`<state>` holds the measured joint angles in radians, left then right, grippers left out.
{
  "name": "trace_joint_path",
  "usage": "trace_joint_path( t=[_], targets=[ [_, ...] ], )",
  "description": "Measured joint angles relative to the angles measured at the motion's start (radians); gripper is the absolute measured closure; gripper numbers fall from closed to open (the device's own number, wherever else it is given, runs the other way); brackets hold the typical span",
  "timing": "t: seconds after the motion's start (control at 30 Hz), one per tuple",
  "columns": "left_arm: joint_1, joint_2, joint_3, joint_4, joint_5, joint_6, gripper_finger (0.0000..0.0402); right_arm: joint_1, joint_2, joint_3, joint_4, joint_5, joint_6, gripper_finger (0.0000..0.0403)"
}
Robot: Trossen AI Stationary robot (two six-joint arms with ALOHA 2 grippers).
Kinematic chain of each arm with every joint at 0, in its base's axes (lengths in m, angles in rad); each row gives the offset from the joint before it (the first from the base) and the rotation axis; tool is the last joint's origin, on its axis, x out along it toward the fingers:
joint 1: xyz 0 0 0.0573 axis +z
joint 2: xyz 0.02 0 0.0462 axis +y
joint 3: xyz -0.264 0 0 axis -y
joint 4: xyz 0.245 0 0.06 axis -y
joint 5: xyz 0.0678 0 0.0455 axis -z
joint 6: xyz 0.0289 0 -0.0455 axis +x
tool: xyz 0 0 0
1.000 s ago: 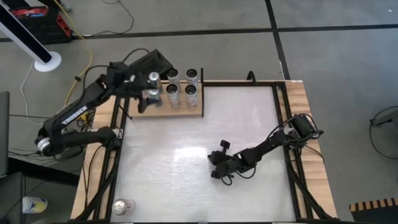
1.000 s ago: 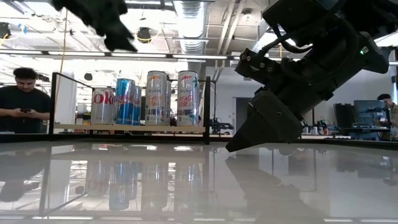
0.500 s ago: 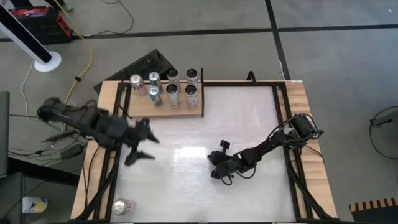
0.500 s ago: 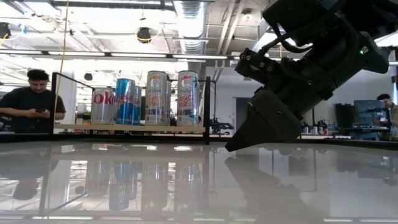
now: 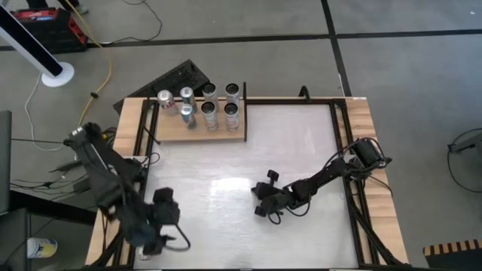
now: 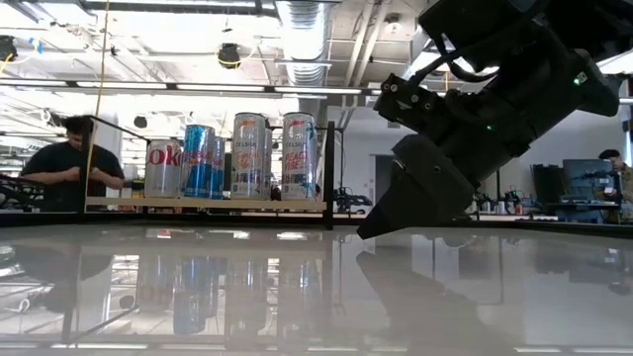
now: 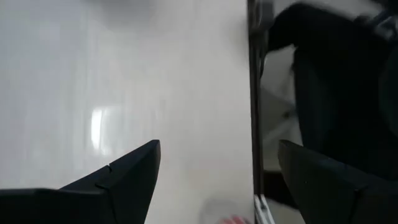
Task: Place canned beverage on shelf
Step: Put the coke soda can aligned with the other coke soda can on the shelf
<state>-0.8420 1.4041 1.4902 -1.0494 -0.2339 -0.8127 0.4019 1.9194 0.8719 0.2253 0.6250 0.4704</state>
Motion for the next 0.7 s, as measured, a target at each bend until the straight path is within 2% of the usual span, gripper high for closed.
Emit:
trace_joint_path(
  t=[0.17, 0.27, 0.6, 0.7],
  targets=[
    [-0.073, 0.127, 0.032, -0.079, 0.119, -0.178, 0.0095, 0.020, 0.000, 0.000, 0.000, 0.000, 0.001, 0.0376],
    [-0.109, 0.178, 0.033, -0.096, 0.174, -0.232, 0.0095, 0.025, 0.000, 0.000, 0.001, 0.000, 0.001, 0.0376],
    [-0.232, 0.218, 0.028, -0.164, 0.164, -0.410, 0.0095, 0.049, 0.000, 0.000, 0.002, 0.001, 0.038, 0.0376],
    [-0.281, 0.218, 0.028, -0.164, 0.128, -0.483, 0.0095, 0.051, 0.000, 0.000, 0.003, 0.001, 0.038, 0.0376]
  ],
)
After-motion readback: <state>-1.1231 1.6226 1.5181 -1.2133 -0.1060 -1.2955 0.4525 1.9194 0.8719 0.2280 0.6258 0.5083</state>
